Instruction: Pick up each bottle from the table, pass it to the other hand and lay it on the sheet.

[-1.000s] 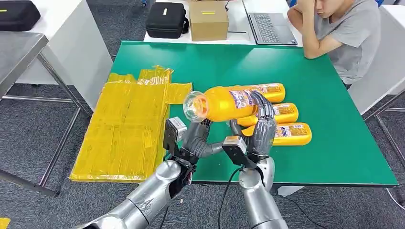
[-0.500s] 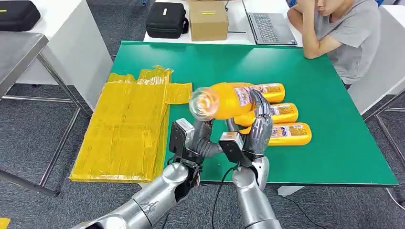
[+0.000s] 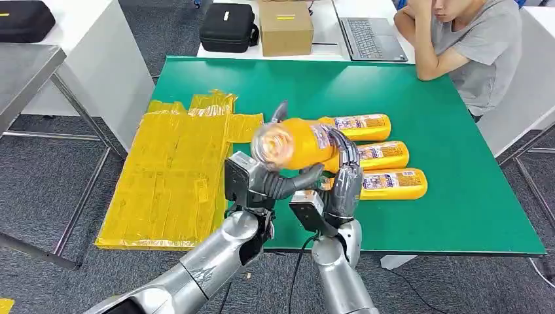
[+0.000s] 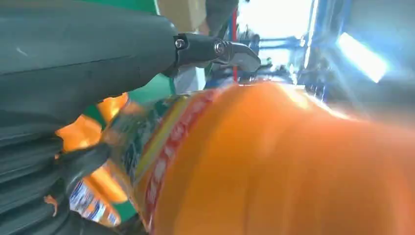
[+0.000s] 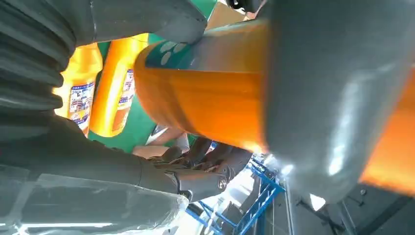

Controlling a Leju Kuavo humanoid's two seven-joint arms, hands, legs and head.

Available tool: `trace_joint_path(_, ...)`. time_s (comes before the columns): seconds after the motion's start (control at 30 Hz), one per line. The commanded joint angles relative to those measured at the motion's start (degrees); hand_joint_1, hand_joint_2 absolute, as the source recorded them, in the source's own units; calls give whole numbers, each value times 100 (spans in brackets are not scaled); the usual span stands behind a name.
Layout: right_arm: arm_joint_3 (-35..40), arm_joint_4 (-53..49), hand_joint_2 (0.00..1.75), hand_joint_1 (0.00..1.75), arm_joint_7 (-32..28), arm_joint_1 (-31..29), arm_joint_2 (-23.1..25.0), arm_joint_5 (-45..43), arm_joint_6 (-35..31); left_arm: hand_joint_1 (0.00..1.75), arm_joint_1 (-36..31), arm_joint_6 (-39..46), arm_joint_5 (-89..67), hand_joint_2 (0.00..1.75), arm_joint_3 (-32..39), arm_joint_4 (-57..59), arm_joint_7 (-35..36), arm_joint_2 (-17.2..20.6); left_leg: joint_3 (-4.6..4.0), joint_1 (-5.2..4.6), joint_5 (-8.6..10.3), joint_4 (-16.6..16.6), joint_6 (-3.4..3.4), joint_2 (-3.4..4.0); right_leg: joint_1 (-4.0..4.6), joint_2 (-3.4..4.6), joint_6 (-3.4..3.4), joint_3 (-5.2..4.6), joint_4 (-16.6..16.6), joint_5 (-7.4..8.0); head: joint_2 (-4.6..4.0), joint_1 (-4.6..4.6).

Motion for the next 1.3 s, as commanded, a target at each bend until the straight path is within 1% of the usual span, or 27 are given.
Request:
trace_joint_path(0.03,506,-130,175,175,-7,171,-33,-96,-2,0,19,92,-370,175,699,-78,19,92,22,5,-11,0,-12,19,6,15,-11,17,-1,-6,0,2)
trace_joint_path(0.07,501,-216,175,175,-7,216,-33,47,-2,0,21,15,-338,175,721,-40,19,92,32,6,-18,2,-16,25,7,19,-15,24,4,-13,0,-2)
trace_joint_path(0.1,452,-268,175,175,-7,244,-33,155,-2,0,5,-29,-237,175,638,-7,19,92,21,6,-12,1,-13,10,6,5,-12,19,1,-10,0,4)
trace_joint_path(0.2,427,-222,175,175,-7,218,-33,167,-2,0,2,-95,-98,175,458,-6,19,92,35,6,-19,2,-15,13,7,7,-15,30,4,-17,0,0)
trace_joint_path(0.3,494,-145,175,175,-7,226,-33,163,-2,0,-82,-25,176,175,166,-1,19,92,23,5,-12,2,-13,7,5,2,-11,21,3,-12,0,0)
trace_joint_path(0.33,493,-157,175,175,-7,228,-33,180,-2,161,-104,-68,278,175,128,23,36,92,15,4,-7,0,-10,7,5,3,-9,13,0,-6,0,-2)
trace_joint_path(0.37,493,-157,175,175,-7,228,-33,180,-2,175,-104,-68,278,175,128,23,36,92,26,7,-15,5,-14,7,7,2,-13,24,4,-14,0,2)
trace_joint_path(0.4,442,-174,175,175,-7,238,-33,187,-2,175,-130,-241,352,175,65,56,61,92,32,7,-18,6,-17,8,8,3,-15,29,7,-17,0,-2)
trace_joint_path(0.43,412,-174,175,175,-7,223,-33,184,-2,175,-130,-288,358,175,9,82,52,92,20,5,-10,3,-12,2,5,-2,-11,19,3,-11,0,0)
trace_joint_path(0.47,412,-174,175,175,-7,223,-33,184,-2,175,-130,-288,358,175,9,82,52,92,33,7,-18,7,-18,4,8,-3,-16,31,8,-19,-2,0)
trace_joint_path(0.5,335,-192,175,175,-7,196,-33,277,-2,175,-138,-369,396,175,-79,110,19,92,16,5,-8,1,-11,3,6,-1,-10,15,0,-8,-2,0)
trace_joint_path(0.53,319,-176,175,175,-7,181,-33,283,-2,175,-124,-464,464,175,-105,92,49,92,29,6,-15,3,-15,7,7,2,-14,27,3,-14,0,0)
trace_joint_path(0.57,319,-176,175,175,-7,181,-33,283,-2,175,-124,-464,464,175,-105,92,49,92,18,3,-9,1,-11,5,4,1,-9,16,1,-9,0,0)
trace_joint_path(0.63,306,-156,175,175,-7,153,-33,308,-2,175,-109,-501,489,175,-138,79,59,92,24,5,-12,3,-13,7,6,2,-12,21,3,-11,0,-2)
trace_joint_path(0.67,260,-179,175,175,-7,153,-33,417,-2,175,-121,-718,648,175,-183,84,149,92,32,7,-16,4,-17,4,8,-2,-15,29,5,-17,0,0)
trace_joint_path(0.7,262,-153,175,175,-7,146,-33,417,-2,175,-115,-780,681,175,-207,72,166,92,38,7,-18,3,-18,5,8,-2,-17,35,5,-20,0,0)
trace_joint_path(0.73,248,-125,175,175,-7,132,-33,437,-2,175,-119,-833,714,175,-230,73,182,92,23,3,-11,1,-12,7,4,2,-10,19,2,-10,0,0)
trace_joint_path(0.77,218,-128,175,175,-7,121,-33,511,-2,175,-125,-894,756,175,-266,70,205,92,38,5,-19,2,-17,10,6,4,-15,32,5,-18,0,0)
trace_joint_path(0.8,193,-90,175,175,-7,125,-33,567,-2,175,-130,-965,854,175,-273,65,242,92,20,4,-9,0,-11,5,5,1,-9,17,0,-9,0,0)
trace_joint_path(0.83,183,-35,175,175,-7,110,-33,571,-2,175,-126,-1003,949,175,-249,54,283,92,30,6,-14,3,-14,4,7,-1,-13,27,4,-15,0,0)
trace_joint_path(1.03,197,79,175,175,-7,62,-33,531,-2,175,-139,-1136,1177,175,-196,95,413,92,27,5,-12,0,-12,9,5,4,-11,22,0,-10,0,2)
trace_joint_path(1.07,105,68,175,175,-7,32,-33,623,-2,175,-169,-1204,1282,175,-209,137,442,92,33,7,-17,4,-16,11,8,5,-14,29,3,-15,0,0)
trace_joint_path(1.13,44,45,175,175,-7,20,-33,691,-2,175,-177,-1217,1361,175,-221,153,468,92,17,5,-7,-1,-10,7,6,4,-9,15,-3,-5,0,0)
trace_joint_path(1.23,-165,51,175,175,-7,-56,-33,1122,-2,175,-244,-1204,1615,175,-341,251,494,92,30,5,-13,2,-14,8,6,3,-13,26,3,-13,0,0)
trace_joint_path(1.27,-218,479,175,126,-7,-338,-33,1107,-2,175,-311,-1029,1803,175,-508,313,417,92,15,3,-5,-1,-9,5,3,2,-8,12,-2,-4,0,-2)
trace_joint_path(1.3,-116,720,175,17,-7,-304,-33,940,-2,175,-300,-1040,1777,175,-417,359,344,92,27,4,-11,2,-13,13,5,8,-11,22,2,-8,0,0)
